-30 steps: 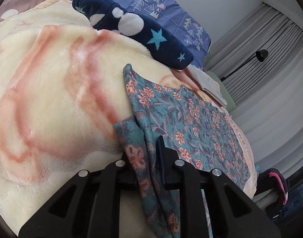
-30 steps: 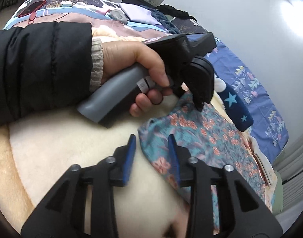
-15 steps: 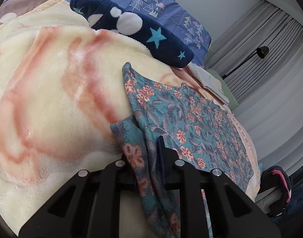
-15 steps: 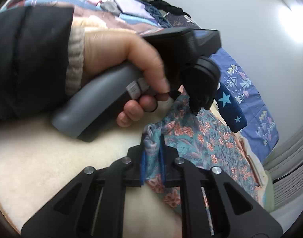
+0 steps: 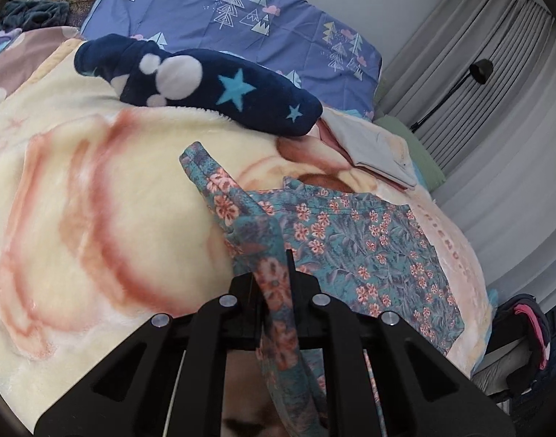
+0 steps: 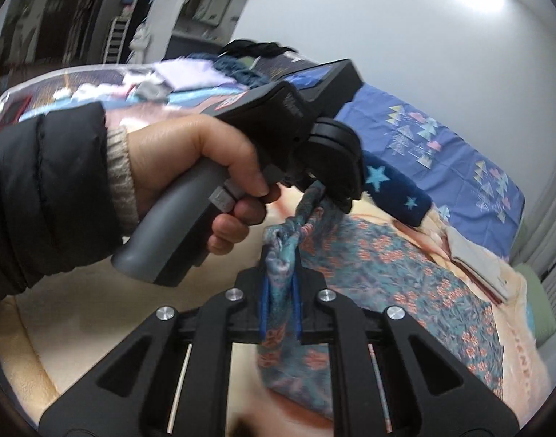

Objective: Fold small clothes

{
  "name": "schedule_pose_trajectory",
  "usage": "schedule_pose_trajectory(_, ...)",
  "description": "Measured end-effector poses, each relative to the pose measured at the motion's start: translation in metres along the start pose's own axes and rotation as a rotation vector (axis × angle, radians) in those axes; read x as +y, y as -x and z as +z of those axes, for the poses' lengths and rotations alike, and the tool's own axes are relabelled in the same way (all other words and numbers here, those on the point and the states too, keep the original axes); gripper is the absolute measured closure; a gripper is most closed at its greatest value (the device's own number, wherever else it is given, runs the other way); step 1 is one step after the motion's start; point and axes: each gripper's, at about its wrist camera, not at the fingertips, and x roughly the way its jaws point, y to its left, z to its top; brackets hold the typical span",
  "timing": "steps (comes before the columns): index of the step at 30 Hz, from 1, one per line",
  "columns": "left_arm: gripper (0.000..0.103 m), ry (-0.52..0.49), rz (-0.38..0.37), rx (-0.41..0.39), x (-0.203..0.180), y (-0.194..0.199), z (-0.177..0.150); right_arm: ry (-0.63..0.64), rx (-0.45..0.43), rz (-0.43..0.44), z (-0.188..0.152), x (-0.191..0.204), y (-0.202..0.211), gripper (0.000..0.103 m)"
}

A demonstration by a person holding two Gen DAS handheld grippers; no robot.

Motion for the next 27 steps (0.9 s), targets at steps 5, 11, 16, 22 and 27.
schedule_pose_trajectory(5,0.094,-0.022,-0.011,0.008,-0.033,-0.003,0.014,-0.142,-0.025,0.011,-0.006,-0.046,0.020,0.093)
schedule_pose_trajectory(11,0.094,-0.097,0.028,0.023,-0.090,-0.025,0.028,-0.338,-0.032,0.027,-0.033,-0.106,0.040,0.093)
schedule_pose_trajectory(16,0.095,-0.182,0.076,0.053,-0.138,-0.056,0.027,-0.495,-0.025,0.037,-0.068,-0.155,0.051,0.094)
schedule_pose_trajectory(22,0.095,-0.258,0.087,0.069,-0.190,-0.088,0.024,-0.607,-0.038,0.008,-0.103,-0.199,0.066,0.094)
schedule_pose_trajectory(27,0.095,-0.293,0.095,0.094,-0.225,-0.113,0.021,-0.698,-0.048,-0.001,-0.131,-0.228,0.075,0.093)
